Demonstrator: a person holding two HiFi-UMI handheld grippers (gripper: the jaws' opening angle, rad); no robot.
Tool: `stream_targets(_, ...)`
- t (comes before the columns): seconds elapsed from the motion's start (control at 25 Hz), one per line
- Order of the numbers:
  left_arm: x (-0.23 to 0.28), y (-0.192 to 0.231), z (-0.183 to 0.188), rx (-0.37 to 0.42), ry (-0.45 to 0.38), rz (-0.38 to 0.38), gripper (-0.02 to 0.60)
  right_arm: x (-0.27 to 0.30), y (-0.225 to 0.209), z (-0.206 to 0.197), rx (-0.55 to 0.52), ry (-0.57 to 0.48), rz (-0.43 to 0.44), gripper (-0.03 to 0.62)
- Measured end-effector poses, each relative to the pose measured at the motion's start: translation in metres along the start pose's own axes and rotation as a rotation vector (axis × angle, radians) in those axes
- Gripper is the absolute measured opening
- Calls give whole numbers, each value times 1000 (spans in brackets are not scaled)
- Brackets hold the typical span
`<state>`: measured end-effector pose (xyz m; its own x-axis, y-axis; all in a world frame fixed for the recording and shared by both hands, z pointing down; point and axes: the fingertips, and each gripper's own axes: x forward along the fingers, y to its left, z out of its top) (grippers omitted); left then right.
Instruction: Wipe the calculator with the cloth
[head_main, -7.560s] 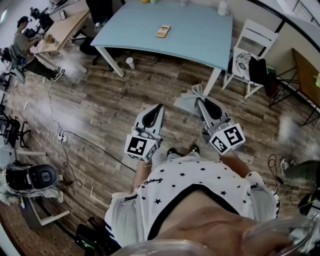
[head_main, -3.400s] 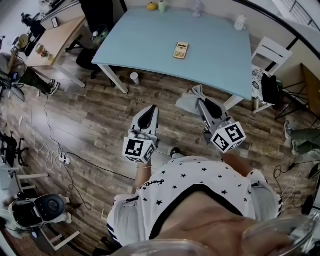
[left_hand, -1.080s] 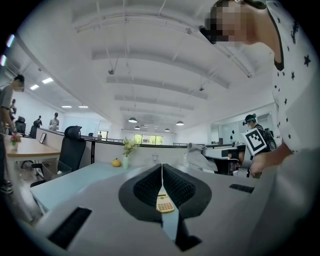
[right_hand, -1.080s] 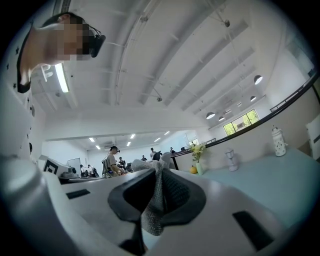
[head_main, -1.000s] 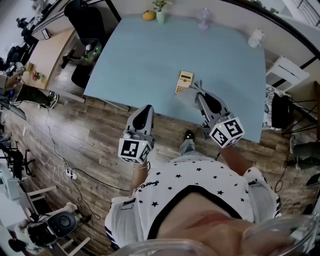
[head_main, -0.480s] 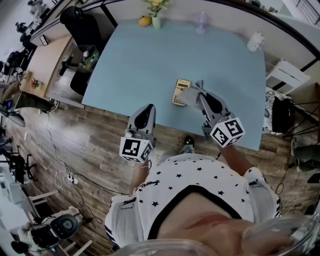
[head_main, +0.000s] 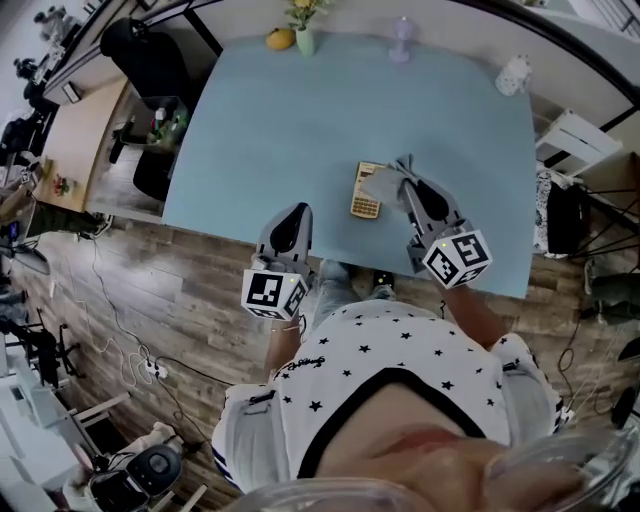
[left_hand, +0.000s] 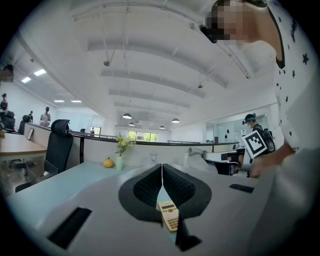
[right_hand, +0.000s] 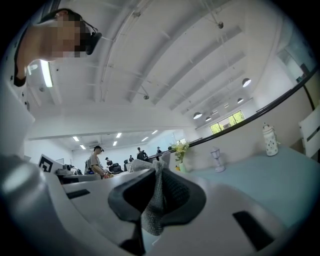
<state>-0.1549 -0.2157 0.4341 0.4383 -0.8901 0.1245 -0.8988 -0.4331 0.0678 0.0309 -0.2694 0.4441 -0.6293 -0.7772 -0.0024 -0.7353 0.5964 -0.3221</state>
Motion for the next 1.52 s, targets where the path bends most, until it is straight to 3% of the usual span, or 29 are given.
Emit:
stream_targets(0.4, 48, 44, 17, 14, 8, -113, 31, 40, -26, -11, -5, 29, -139, 31)
stream_targets(0.92, 53, 85, 1, -25, 45, -96, 31, 82, -42, -67, 1, 166, -192, 32)
stream_targets(1.52, 41, 95, -7, -51, 48, -53, 31, 112, -59, -146, -5, 374, -215, 34)
